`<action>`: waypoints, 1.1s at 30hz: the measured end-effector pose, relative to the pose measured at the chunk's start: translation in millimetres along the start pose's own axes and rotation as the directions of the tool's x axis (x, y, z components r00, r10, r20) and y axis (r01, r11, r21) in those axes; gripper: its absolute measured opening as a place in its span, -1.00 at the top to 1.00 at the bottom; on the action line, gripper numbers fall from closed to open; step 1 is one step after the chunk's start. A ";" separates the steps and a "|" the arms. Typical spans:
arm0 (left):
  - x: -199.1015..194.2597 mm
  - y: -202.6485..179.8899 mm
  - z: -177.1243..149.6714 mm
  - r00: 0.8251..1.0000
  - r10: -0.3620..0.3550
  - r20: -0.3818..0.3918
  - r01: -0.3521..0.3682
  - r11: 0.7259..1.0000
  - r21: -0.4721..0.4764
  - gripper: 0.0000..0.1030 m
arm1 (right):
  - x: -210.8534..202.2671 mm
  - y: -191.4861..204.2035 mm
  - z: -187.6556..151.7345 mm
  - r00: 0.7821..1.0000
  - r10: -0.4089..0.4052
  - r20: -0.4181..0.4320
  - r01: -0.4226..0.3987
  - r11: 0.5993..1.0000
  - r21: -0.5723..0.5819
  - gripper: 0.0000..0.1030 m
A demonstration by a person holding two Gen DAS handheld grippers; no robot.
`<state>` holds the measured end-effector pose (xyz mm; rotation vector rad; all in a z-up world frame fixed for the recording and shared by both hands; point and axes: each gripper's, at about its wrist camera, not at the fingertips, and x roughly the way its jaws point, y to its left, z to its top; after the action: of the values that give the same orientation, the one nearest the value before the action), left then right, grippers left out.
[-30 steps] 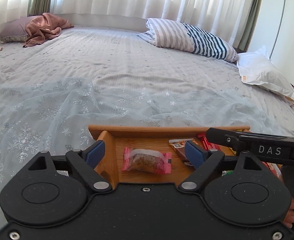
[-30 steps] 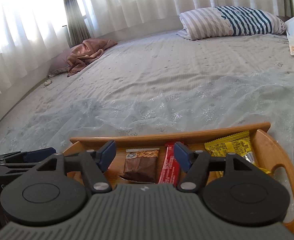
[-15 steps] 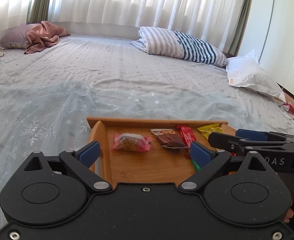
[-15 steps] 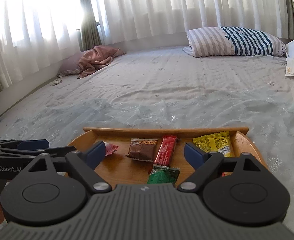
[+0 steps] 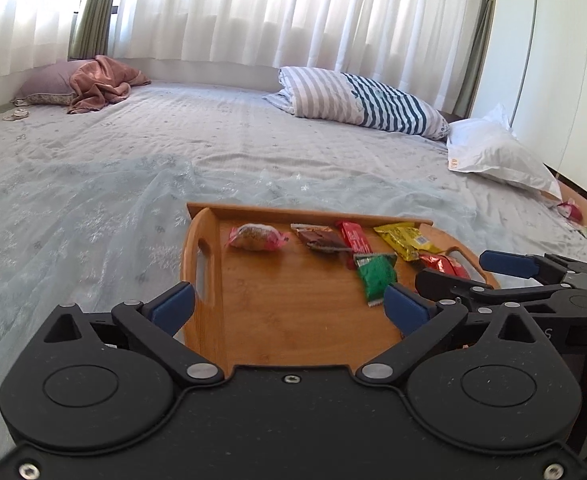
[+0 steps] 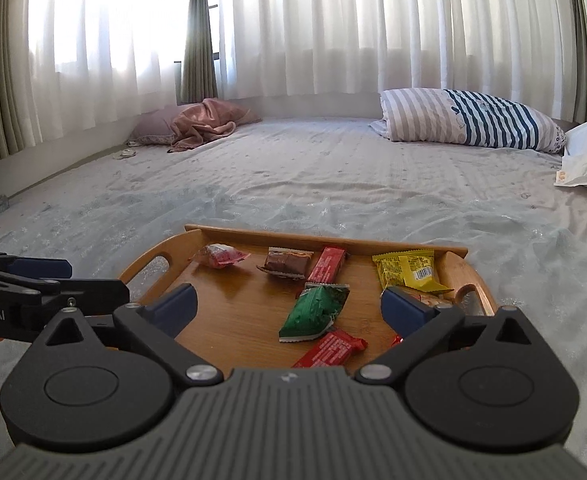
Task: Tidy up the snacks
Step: 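Grasp a white-and-red packet from the pile with the left tool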
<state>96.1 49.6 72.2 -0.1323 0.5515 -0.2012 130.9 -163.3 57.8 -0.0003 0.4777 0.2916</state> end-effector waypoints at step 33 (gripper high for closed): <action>-52.1 -2.2 -104.4 0.985 0.172 -0.029 -0.172 0.985 -0.003 -0.99 | -34.9 16.9 -98.6 0.991 -0.133 -0.006 0.133 0.991 -0.004 -1.00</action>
<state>-3.1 51.8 10.9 -0.0867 0.5890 -0.0335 52.0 -163.5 -12.9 -0.0368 0.4806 0.1619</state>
